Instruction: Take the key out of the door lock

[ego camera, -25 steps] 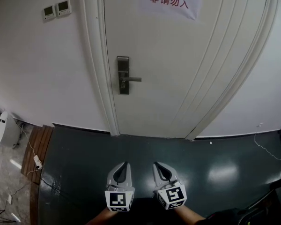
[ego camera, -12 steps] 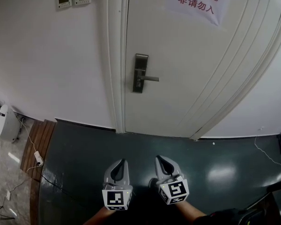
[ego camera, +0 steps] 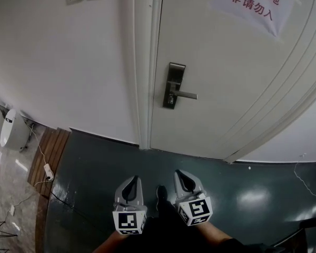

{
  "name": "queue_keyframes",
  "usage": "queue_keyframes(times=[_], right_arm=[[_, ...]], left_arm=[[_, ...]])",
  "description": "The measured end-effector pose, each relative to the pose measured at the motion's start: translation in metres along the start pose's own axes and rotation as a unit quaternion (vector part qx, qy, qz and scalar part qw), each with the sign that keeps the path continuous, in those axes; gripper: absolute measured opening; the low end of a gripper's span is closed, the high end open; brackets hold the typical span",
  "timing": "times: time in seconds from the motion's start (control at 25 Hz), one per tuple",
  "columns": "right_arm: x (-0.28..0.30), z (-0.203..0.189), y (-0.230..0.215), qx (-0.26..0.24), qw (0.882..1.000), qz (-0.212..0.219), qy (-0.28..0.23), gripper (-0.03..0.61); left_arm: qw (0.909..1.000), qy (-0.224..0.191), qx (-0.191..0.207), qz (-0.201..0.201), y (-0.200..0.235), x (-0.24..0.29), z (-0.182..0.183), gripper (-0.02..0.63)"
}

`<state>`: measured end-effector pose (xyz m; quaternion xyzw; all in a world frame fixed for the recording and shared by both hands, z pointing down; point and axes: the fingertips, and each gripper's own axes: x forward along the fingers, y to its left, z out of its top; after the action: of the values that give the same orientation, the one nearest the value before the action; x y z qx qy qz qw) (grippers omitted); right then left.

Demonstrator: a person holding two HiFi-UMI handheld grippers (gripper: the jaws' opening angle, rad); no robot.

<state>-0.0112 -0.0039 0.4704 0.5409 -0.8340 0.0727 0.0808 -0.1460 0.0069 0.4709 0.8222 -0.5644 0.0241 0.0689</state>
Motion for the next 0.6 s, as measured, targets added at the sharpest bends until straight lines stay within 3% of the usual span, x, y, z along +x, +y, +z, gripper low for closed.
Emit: queue_keyframes(times=[0.2, 0.6], right_arm=[[0.056, 0.012, -0.037, 0.019, 1.000, 0.011, 0.004, -0.009], [0.159, 0.019, -0.118, 0.109, 0.993, 0.050, 0.025, -0.009]], left_arm=[[1.0000, 0.003, 0.004, 0.007, 0.010, 0.062, 0.013, 0.018], [0.9994, 0.006, 0.033, 0.011, 0.013, 0.180, 0.038, 0.018]])
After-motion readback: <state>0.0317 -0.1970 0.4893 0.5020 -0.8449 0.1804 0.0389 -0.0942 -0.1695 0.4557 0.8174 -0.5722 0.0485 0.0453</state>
